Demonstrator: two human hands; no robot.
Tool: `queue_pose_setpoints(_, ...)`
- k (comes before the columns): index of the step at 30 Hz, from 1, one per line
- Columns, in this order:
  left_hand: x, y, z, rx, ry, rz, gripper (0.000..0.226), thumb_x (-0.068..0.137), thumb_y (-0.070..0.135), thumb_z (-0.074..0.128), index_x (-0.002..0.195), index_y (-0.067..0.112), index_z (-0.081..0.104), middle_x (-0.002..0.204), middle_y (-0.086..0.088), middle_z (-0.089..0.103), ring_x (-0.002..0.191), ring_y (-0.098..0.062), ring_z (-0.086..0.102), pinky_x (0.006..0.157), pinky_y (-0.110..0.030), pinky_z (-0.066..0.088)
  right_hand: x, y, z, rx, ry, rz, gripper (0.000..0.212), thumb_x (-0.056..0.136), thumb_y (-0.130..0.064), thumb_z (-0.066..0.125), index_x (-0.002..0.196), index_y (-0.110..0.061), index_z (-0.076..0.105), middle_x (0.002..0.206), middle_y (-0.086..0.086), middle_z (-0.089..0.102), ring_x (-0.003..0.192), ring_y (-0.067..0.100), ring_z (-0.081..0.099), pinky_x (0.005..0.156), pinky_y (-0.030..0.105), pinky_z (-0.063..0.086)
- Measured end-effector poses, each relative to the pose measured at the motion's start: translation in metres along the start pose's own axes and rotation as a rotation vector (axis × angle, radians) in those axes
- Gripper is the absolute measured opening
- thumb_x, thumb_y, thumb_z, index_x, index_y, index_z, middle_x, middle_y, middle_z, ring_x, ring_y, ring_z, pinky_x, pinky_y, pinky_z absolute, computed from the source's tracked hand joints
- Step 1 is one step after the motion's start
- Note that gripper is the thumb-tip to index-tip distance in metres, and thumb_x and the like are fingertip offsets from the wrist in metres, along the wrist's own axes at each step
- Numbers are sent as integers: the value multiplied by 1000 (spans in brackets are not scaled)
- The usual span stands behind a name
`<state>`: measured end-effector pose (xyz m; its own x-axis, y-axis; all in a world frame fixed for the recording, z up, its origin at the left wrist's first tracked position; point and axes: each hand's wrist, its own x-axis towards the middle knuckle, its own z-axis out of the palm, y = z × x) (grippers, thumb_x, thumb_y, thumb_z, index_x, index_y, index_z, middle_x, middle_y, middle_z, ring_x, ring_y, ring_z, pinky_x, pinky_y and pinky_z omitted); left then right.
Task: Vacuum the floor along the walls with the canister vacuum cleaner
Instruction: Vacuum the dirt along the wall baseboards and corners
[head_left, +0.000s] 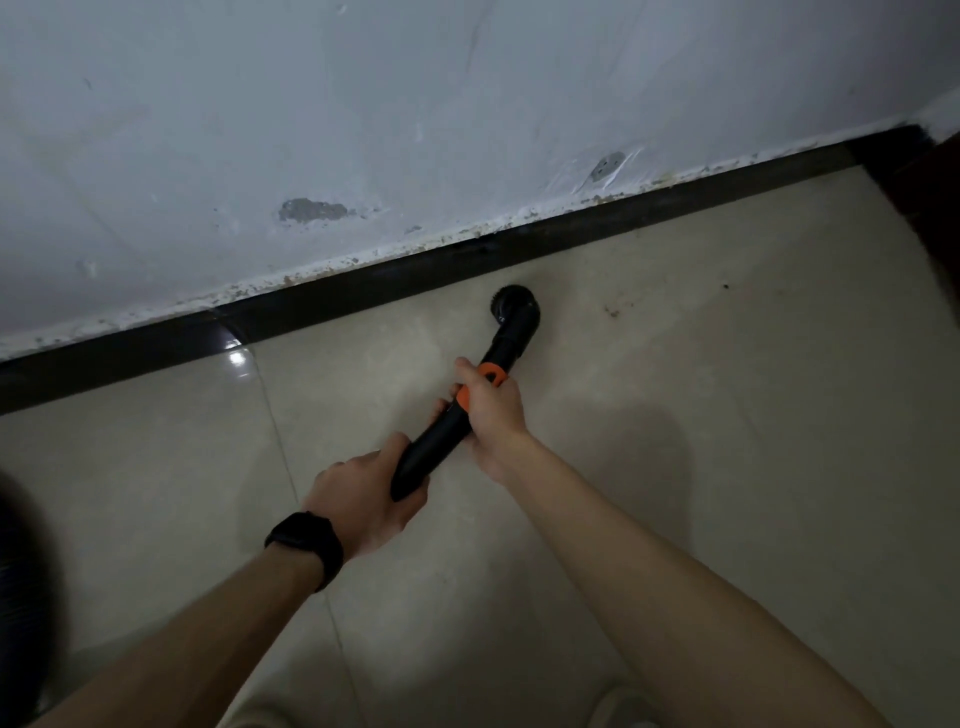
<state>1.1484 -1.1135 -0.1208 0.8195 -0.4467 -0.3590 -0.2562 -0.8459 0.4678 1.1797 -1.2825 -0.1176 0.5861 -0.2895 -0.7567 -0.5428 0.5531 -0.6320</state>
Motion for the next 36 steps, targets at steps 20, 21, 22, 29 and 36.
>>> queue_pose_setpoints(20,35,72,14,-1,-209,280,26,93,49,47,110,31,40,86,4,59,68,-23,55,59,-31,45,-42,-61,-84,-180,277,110,24,103,-29,63,95,-8,55,78,8,63,78,26,70,74,42,58)
queue_pose_setpoints(21,39,75,9,10,-201,281,26,93,49,48,110,31,40,85,4,58,67,-23,53,59,-31,43,-40,-64,-83,-165,278,104,24,103,-29,63,94,-8,55,77,8,62,78,26,69,74,42,58)
queue_pose_setpoints(22,43,79,5,31,-191,284,26,93,49,48,111,31,40,84,4,57,67,-23,52,58,-30,41,-37,-67,-82,-146,283,93,23,103,-28,63,94,-8,55,76,7,61,77,25,68,74,41,58)
queue_pose_setpoints(29,63,96,-4,111,-196,292,25,95,48,47,111,30,39,84,3,60,69,-24,58,59,-32,47,-17,-71,-91,-39,292,10,18,103,-28,62,102,-11,57,74,4,59,67,21,67,65,36,57)
queue_pose_setpoints(36,72,101,-8,171,-237,314,27,95,48,47,113,30,38,87,3,61,72,-24,60,63,-33,51,-7,-69,-102,18,268,-3,24,102,-30,64,109,-8,58,76,4,62,66,19,72,62,34,59)
